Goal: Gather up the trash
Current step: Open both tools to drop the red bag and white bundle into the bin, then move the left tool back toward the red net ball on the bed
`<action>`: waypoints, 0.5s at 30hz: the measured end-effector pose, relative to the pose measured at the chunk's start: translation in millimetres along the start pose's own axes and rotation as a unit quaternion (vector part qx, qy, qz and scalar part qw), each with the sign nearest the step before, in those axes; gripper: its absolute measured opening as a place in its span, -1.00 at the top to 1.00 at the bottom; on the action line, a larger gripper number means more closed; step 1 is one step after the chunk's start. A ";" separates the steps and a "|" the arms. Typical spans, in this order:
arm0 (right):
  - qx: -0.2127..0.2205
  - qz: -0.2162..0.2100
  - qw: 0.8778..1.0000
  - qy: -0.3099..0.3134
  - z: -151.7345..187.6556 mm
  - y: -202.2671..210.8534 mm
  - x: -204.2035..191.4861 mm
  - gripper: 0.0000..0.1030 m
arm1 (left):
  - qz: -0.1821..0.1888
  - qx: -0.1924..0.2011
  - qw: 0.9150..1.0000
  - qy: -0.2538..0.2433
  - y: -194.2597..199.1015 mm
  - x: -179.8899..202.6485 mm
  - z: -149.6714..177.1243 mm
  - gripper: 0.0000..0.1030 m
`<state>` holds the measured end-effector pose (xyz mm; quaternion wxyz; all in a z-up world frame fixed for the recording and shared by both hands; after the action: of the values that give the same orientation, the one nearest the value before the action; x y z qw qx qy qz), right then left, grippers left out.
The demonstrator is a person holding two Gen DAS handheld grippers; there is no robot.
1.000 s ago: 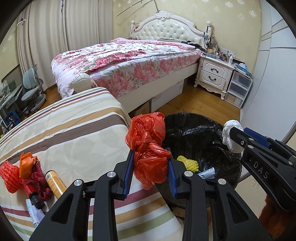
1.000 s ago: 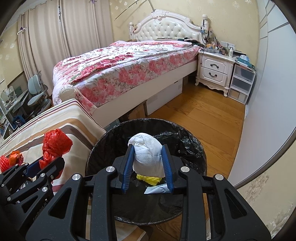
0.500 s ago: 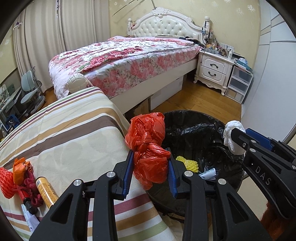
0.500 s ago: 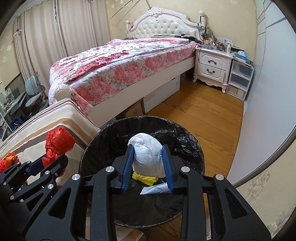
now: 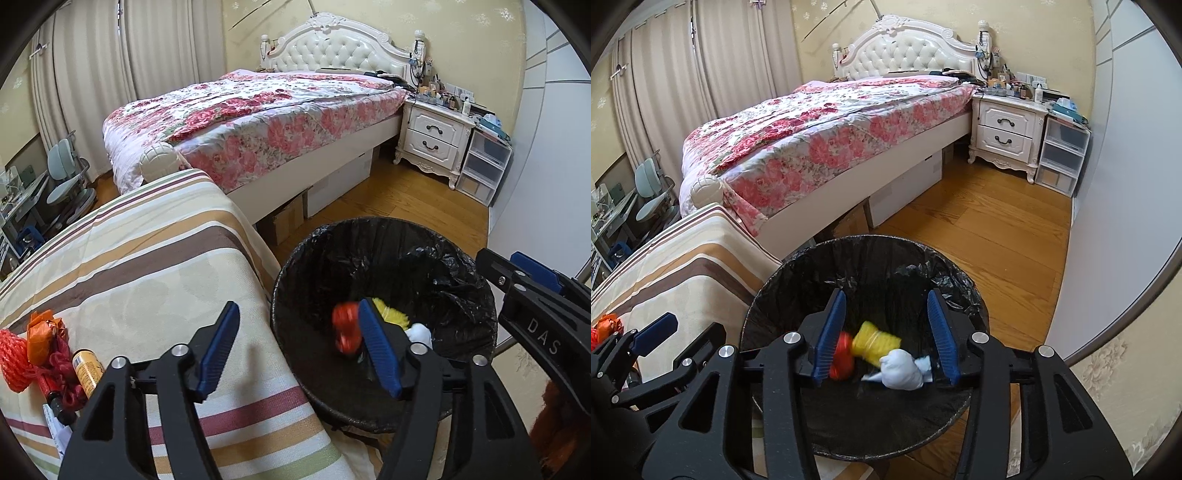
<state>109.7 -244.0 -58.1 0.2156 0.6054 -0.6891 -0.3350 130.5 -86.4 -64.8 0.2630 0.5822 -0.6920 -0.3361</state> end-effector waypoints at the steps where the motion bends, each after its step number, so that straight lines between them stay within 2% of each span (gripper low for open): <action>1: 0.000 0.001 1.000 0.000 0.4 0.8 0.1 0.11 | 0.000 0.001 1.000 0.003 1.5 -1.7 0.1 -0.36; 8: 0.000 -0.001 1.000 0.003 2.7 4.3 -1.7 0.07 | -0.006 0.004 1.000 0.015 15.0 -15.6 3.3 -0.38; 15: 0.001 -0.011 1.000 0.016 11.5 14.6 -20.5 -0.01 | -0.013 0.012 0.999 0.031 37.6 -38.4 7.4 -0.38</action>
<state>95.2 -221.0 -53.2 0.2220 0.6182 -0.6796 -0.3267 108.3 -43.9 -39.5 0.2730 0.6043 -0.6798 -0.3133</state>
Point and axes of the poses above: each gripper's, at about its wrist camera, not at the fingertips, and y roughly against the way its jaws point, x to its right, z to its underside, the point moved 3 cm from there along -y, roughly the way its jaws point, and after that the axes turned 4 degrees about -x, right-handed, at the moved point
